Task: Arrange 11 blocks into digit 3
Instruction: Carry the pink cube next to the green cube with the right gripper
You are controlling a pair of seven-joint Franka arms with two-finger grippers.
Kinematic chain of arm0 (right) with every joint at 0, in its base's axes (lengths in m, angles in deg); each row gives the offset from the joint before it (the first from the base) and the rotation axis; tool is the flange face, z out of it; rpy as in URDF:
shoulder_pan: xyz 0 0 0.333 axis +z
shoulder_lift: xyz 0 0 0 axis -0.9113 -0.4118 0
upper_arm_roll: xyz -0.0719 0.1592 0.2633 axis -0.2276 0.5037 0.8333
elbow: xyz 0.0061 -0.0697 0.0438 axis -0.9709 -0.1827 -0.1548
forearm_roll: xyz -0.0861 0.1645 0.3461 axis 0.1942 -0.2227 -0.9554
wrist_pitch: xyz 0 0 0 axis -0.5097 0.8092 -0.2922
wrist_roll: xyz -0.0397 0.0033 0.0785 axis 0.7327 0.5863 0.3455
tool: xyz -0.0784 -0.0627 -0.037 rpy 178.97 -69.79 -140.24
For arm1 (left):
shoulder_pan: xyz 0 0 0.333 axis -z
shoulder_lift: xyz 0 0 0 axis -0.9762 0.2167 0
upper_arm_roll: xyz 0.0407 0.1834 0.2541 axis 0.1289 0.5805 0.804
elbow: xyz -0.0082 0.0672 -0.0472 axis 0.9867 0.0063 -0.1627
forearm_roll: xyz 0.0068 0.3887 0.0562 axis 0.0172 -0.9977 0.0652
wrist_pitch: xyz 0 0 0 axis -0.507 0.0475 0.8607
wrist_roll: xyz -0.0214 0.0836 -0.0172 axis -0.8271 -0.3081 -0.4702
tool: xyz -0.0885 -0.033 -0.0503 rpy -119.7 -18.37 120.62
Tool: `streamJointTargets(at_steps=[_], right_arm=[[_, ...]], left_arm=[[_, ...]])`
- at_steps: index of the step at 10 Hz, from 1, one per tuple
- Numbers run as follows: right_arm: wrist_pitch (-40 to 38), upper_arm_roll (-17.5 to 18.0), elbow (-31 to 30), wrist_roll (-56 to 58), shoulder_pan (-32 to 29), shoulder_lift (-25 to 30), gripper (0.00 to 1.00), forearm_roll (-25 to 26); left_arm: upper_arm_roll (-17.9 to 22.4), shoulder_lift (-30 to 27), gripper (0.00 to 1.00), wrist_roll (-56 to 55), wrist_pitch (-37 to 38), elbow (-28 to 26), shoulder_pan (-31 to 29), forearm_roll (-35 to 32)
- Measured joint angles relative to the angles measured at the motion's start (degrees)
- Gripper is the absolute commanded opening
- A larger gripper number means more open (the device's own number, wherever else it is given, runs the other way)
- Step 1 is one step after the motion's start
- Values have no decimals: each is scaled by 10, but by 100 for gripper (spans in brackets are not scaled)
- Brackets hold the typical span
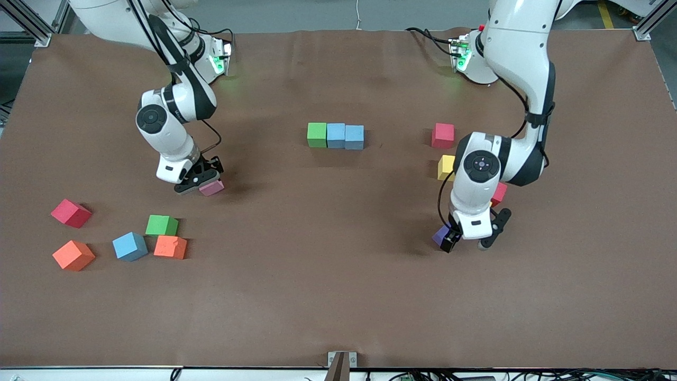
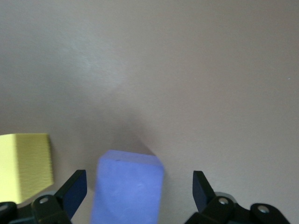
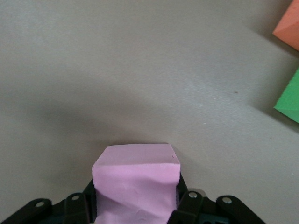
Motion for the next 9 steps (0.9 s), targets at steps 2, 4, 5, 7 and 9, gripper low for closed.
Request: streamJointTargets(at_steps=[2,4,5,7,9], right_arm=[[-4,0,7,-2,-9,0,0,-1],[-48,7,38,-68,-4,5,0,-2],[-80,17,69,-141,15,11,0,-3],[-103,27,121,-308,92,17,0,-3],[-108,29,157,-440,168,13,0,-3]], left_arm=[[-4,20,100,15,0,13,-1,4],[-25,23,100,56,0,14,-21,4],[-42,23,100,68,0,15,-40,4],[-57,16,100,71,0,22,-56,6],[-57,-20,100,78,26,29,-58,6]])
